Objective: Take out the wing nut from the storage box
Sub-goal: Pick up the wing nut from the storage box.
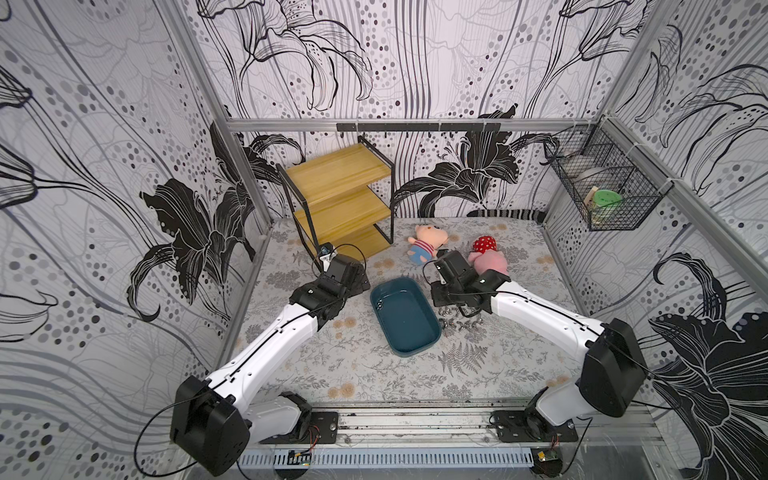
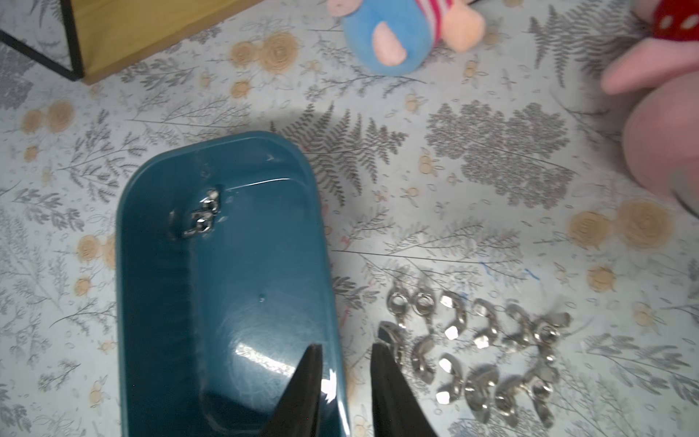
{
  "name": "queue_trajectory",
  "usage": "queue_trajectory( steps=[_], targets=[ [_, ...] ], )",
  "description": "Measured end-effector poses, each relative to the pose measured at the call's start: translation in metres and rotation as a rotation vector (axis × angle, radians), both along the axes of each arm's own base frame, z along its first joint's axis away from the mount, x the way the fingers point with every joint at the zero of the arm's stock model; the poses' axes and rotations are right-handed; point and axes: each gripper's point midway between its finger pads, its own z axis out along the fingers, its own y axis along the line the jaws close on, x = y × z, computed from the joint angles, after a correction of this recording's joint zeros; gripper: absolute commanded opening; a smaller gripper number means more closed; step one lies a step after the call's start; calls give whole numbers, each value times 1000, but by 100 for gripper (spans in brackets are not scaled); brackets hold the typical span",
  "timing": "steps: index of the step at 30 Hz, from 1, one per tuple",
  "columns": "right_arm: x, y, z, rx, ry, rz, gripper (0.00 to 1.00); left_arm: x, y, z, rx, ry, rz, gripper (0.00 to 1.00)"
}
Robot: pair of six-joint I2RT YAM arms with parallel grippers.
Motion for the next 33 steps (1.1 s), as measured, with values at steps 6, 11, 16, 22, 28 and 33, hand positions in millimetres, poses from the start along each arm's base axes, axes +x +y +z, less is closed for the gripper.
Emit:
queue_trajectory(
  steps=[6, 11, 16, 22, 28, 33],
  targets=[
    [4, 61, -5, 21, -1, 93, 27, 0, -2, -3, 2, 7, -3, 95],
    [5, 98, -27, 47, 31, 130, 27, 0, -2, -3, 3, 7, -4, 95],
    [12, 117, -44, 79, 56, 129, 27, 0, -3, -3, 4, 7, -6, 95],
    [22, 134, -62, 97, 75, 125, 27, 0, -3, -3, 5, 6, -4, 95],
    [26, 143, -80, 90, 98, 121, 27, 0, -2, -2, 7, 4, -1, 95],
    [29, 147, -85, 88, 101, 121, 27, 0, -2, -2, 8, 3, 0, 95]
  ],
)
